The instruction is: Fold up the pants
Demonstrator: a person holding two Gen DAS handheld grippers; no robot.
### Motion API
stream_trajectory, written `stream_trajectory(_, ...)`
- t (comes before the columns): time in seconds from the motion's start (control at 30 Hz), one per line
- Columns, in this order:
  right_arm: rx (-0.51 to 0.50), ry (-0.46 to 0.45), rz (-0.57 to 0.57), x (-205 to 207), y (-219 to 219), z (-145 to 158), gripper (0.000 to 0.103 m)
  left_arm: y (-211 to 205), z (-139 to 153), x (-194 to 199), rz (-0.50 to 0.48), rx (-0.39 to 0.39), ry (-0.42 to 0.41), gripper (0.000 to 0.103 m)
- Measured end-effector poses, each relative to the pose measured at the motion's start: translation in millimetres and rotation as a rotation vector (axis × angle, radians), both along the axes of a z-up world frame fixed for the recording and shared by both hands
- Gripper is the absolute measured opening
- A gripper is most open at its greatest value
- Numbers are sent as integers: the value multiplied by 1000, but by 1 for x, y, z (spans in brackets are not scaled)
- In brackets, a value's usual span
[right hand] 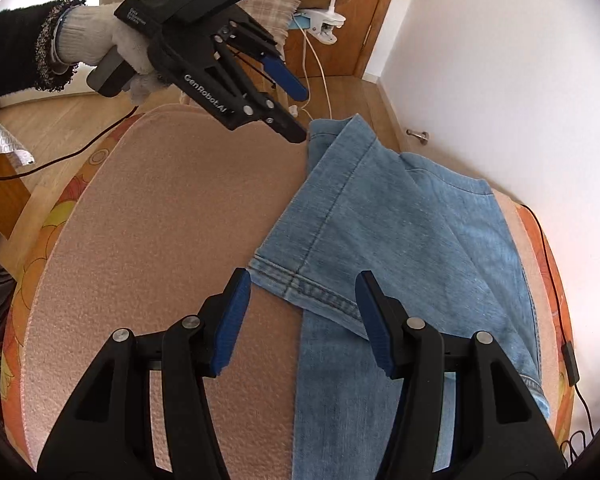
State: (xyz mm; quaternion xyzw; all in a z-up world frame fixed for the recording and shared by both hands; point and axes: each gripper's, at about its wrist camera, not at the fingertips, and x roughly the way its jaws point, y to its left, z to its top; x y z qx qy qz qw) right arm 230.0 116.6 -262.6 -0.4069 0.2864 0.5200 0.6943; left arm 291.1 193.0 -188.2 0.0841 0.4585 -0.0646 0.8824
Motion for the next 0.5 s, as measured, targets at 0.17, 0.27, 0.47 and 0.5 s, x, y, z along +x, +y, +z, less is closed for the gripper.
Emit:
stream_trajectory(0.17, -35, -30, 1, -3, 9, -10, 56, 5, -2, 8, 23, -19, -10, 49)
stream_trajectory(0.27, -26, 30, -4, 2, 9, -8, 29, 8, -3, 10, 31, -25, -12, 49)
stream_trajectory(0.47, 26, 30, -25, 9, 9, 8, 17, 15, -3, 10, 50, -57, -22, 49)
stream_trajectory(0.5, 45, 31, -36, 12, 7, 15, 17, 16, -3, 9, 50, -62, -26, 49)
